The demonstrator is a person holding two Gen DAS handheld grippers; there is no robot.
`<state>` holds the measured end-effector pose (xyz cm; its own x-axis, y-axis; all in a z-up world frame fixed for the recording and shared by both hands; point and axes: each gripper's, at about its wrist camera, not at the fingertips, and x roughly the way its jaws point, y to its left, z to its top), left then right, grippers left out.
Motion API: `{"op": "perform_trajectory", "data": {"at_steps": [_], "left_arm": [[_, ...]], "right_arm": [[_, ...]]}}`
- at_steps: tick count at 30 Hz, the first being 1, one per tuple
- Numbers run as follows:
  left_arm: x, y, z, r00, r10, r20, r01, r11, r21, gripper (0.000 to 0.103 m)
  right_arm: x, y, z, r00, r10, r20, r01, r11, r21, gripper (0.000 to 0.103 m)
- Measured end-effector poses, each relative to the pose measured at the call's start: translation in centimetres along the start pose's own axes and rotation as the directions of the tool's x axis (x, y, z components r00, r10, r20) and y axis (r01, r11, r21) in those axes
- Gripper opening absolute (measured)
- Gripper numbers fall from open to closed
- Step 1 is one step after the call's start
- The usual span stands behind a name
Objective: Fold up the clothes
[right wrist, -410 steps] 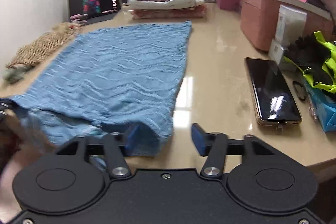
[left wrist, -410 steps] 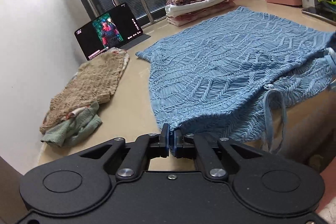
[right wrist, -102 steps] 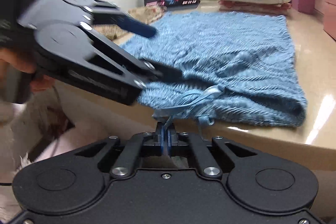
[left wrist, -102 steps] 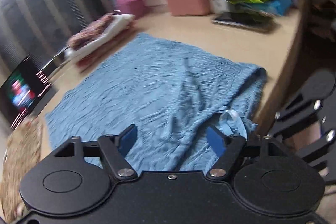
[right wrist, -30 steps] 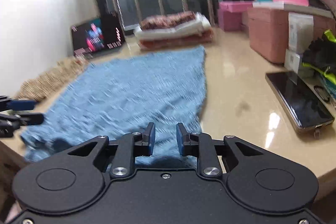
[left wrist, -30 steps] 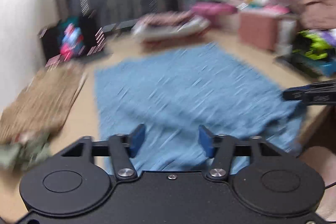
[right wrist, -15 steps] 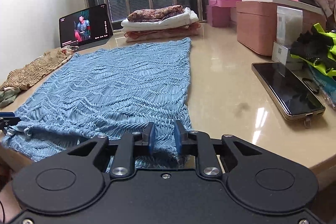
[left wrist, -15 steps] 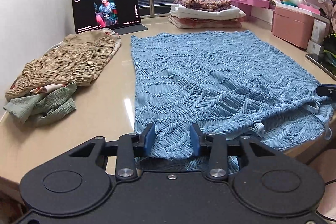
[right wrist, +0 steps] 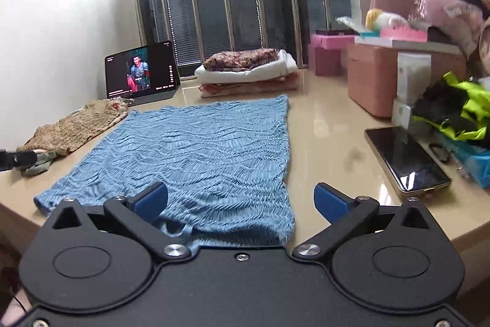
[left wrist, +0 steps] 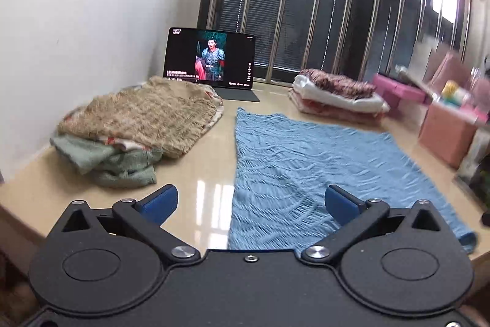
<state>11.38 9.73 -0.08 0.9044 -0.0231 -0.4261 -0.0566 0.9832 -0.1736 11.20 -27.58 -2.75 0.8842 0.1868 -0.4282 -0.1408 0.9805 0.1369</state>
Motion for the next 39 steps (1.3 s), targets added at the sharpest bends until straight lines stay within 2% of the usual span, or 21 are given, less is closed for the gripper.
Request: {"op": "perform_trajectory", "data": {"at_steps": [5,12,16,30,34,39], "left_arm": [[-2.2,0.1,-2.4,1.000,-0.001,-0.026,-0.001,0.999,-0.052,0.103],[-3.0,-1.3,-4.9,0.996,-0.036,-0.084,0.034,0.999,-0.021,0.103],[-3.1,-1.3,-4.9,0.996,-0.038,-0.084,0.035,0.999,-0.029,0.103],[-3.2,0.5,-5.0,0.996,-0.017,-0.085,0.011,0.997,-0.076,0.103],[-3.4,1.8,-4.9,0.997,-0.005,-0.081,-0.003,0.995,-0.100,0.103],[-3.9,3.8,-4.4,0.997,0.029,-0.068,-0.037,0.992,-0.120,0.103]], "right_arm": [[-1.5,0.6,-1.3,0.999,0.036,-0.026,-0.034,0.997,0.069,0.103],[-1.4,1.1,-2.4,0.977,0.193,-0.092,-0.175,0.969,0.173,0.103],[-1.3,1.7,-2.4,0.973,0.199,-0.121,-0.177,0.970,0.169,0.103],[-1.6,7.1,-2.4,0.968,0.215,-0.127,-0.222,0.974,-0.040,0.103],[-1.4,9.3,-2.4,0.969,0.220,-0.114,-0.235,0.963,-0.134,0.103],[-0.3,12.9,-1.8,0.961,0.235,-0.149,-0.267,0.928,-0.259,0.103]]}}
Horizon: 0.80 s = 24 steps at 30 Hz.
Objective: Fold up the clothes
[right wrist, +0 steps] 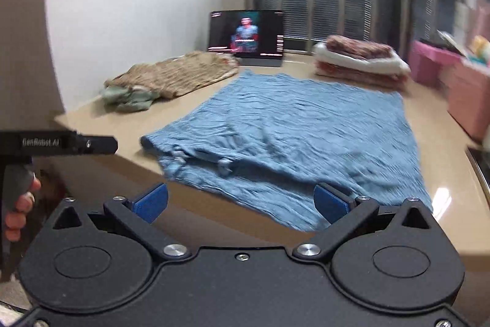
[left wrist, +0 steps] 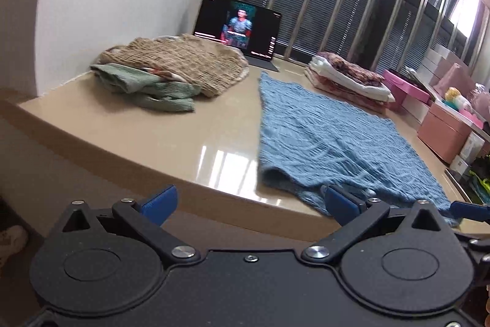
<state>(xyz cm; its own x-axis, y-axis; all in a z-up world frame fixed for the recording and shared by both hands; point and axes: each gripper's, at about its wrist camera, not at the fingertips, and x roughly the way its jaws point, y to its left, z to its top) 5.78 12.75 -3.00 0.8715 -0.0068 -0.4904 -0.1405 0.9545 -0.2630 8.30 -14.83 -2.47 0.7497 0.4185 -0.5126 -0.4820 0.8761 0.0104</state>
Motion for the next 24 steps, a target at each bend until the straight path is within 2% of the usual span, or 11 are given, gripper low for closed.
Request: {"op": "perform_trajectory", "data": {"at_steps": [4,10,12,17,22,24], "left_arm": [[-0.4,1.9,0.8,0.999,0.035,0.018,-0.035,0.999,-0.014,0.103],[-0.8,5.0,2.3,0.997,0.071,0.039,-0.069,0.997,-0.034,0.103],[-0.9,5.8,2.8,0.995,0.085,0.050,-0.083,0.996,-0.039,0.103],[-0.7,7.9,3.6,0.993,0.104,0.057,-0.101,0.993,-0.061,0.103],[-0.1,9.6,4.2,0.993,0.106,0.045,-0.102,0.992,-0.075,0.103],[0.3,10.1,4.4,0.994,0.099,0.042,-0.095,0.992,-0.078,0.103]], "right_arm": [[2.0,2.8,1.6,0.999,0.030,-0.011,-0.031,0.997,-0.076,0.102],[4.9,7.4,3.9,0.999,0.022,0.033,-0.015,0.981,-0.191,0.100],[6.2,8.7,4.6,0.999,0.045,0.010,-0.042,0.975,-0.220,0.098],[8.9,10.4,6.1,0.993,0.103,-0.062,-0.114,0.972,-0.206,0.086],[11.7,12.1,6.4,0.990,0.076,-0.115,-0.099,0.972,-0.215,0.073],[12.6,12.6,6.3,0.988,0.059,-0.141,-0.089,0.971,-0.223,0.063]]}}
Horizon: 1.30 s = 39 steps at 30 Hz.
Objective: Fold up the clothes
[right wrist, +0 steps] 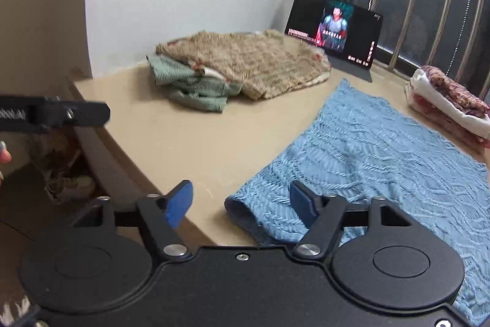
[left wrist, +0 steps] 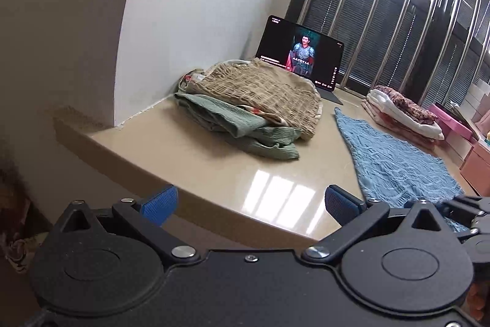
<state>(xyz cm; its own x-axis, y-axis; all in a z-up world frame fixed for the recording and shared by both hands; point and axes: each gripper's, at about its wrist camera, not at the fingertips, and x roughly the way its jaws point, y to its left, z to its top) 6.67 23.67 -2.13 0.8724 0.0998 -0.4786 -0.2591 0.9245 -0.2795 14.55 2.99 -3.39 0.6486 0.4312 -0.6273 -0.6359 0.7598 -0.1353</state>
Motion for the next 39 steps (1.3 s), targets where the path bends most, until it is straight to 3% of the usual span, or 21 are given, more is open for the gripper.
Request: {"op": "perform_trajectory", "data": {"at_steps": [2,8,17,21,23,27,29,31,33,36,39], "left_arm": [[0.4,0.2,0.2,1.000,-0.009,-0.001,0.009,1.000,0.002,0.103],[1.4,0.1,0.5,1.000,-0.028,-0.006,0.028,0.999,0.020,0.103],[2.4,-0.8,1.2,0.997,-0.064,-0.035,0.064,0.998,0.016,0.103],[3.6,-1.5,2.1,0.988,-0.136,-0.077,0.135,0.991,-0.017,0.103],[4.8,-2.5,2.7,0.974,-0.188,-0.122,0.187,0.982,-0.022,0.103],[8.3,-5.3,3.4,0.926,-0.305,-0.222,0.298,0.952,-0.067,0.100],[10.8,-7.0,3.9,0.894,-0.328,-0.306,0.314,0.945,-0.094,0.086],[13.6,-8.8,4.3,0.850,-0.342,-0.401,0.326,0.939,-0.110,0.075],[16.2,-10.3,4.7,0.825,-0.351,-0.443,0.334,0.935,-0.119,0.072],[19.6,-12.7,5.6,0.814,-0.334,-0.476,0.332,0.939,-0.091,0.064],[23.2,-15.1,6.7,0.818,-0.293,-0.495,0.310,0.949,-0.048,0.043]], "right_arm": [[0.7,0.2,0.1,1.000,-0.013,-0.026,0.014,1.000,0.012,0.048],[1.6,0.0,0.1,0.995,-0.080,-0.065,0.085,0.993,0.086,0.045],[2.0,-2.4,0.0,0.996,-0.033,-0.084,0.051,0.974,0.219,0.017],[1.9,-4.0,-0.2,0.996,0.023,-0.080,0.002,0.954,0.298,0.011],[1.7,-4.8,-0.3,0.996,0.054,-0.068,-0.028,0.941,0.338,0.010],[1.0,-5.7,-0.5,0.996,0.090,-0.028,-0.073,0.923,0.377,0.009],[0.4,-6.1,-0.6,0.995,0.101,0.003,-0.094,0.919,0.383,0.009],[-0.3,-6.6,-0.7,0.993,0.108,0.038,-0.114,0.916,0.384,0.009],[-1.2,-7.1,-0.7,0.991,0.113,0.073,-0.133,0.911,0.389,0.009],[-2.3,-8.2,-0.8,0.985,0.126,0.120,-0.164,0.897,0.411,0.009],[-3.1,-9.2,-0.9,0.977,0.141,0.158,-0.196,0.884,0.425,0.009]]}}
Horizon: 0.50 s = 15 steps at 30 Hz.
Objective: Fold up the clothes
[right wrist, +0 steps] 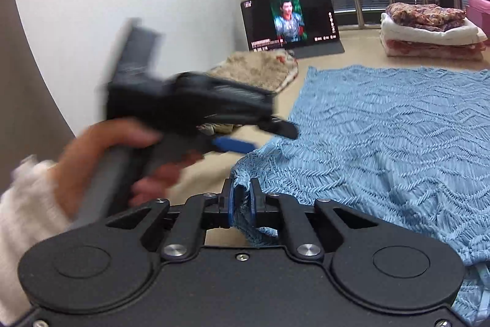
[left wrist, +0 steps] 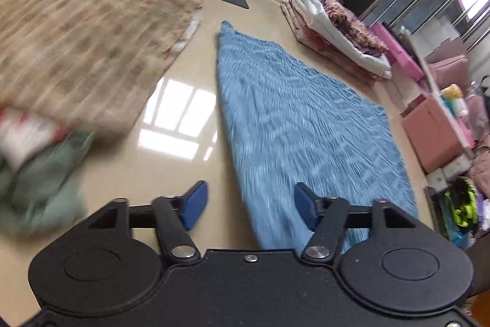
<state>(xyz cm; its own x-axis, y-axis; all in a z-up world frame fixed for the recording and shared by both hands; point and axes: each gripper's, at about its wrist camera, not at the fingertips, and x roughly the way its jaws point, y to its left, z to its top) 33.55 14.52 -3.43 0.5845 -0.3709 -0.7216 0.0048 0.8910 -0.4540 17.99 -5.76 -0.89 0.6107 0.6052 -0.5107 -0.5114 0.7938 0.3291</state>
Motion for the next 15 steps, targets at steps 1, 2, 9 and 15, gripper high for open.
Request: {"op": "perform_trajectory", "data": {"at_steps": [1,2,9,15], "left_arm": [[0.9,-0.1,1.0,1.000,0.010,-0.002,-0.010,1.000,-0.009,0.033],[1.8,0.1,2.0,1.000,0.009,-0.003,-0.009,1.000,-0.030,0.028],[6.3,2.4,7.9,0.999,-0.029,0.029,0.035,0.971,-0.236,0.019],[8.5,3.5,11.0,0.997,-0.028,0.073,0.049,0.950,-0.309,0.019]], "right_arm": [[-0.2,-0.2,0.1,1.000,0.010,0.007,-0.010,1.000,0.003,0.009],[-0.4,-0.5,0.2,1.000,0.021,0.013,-0.021,1.000,0.006,0.009],[-1.2,-2.3,1.1,0.993,0.109,0.036,-0.111,0.992,0.057,0.009],[-2.0,-3.4,1.8,0.986,0.154,0.068,-0.158,0.986,0.054,0.009]]}}
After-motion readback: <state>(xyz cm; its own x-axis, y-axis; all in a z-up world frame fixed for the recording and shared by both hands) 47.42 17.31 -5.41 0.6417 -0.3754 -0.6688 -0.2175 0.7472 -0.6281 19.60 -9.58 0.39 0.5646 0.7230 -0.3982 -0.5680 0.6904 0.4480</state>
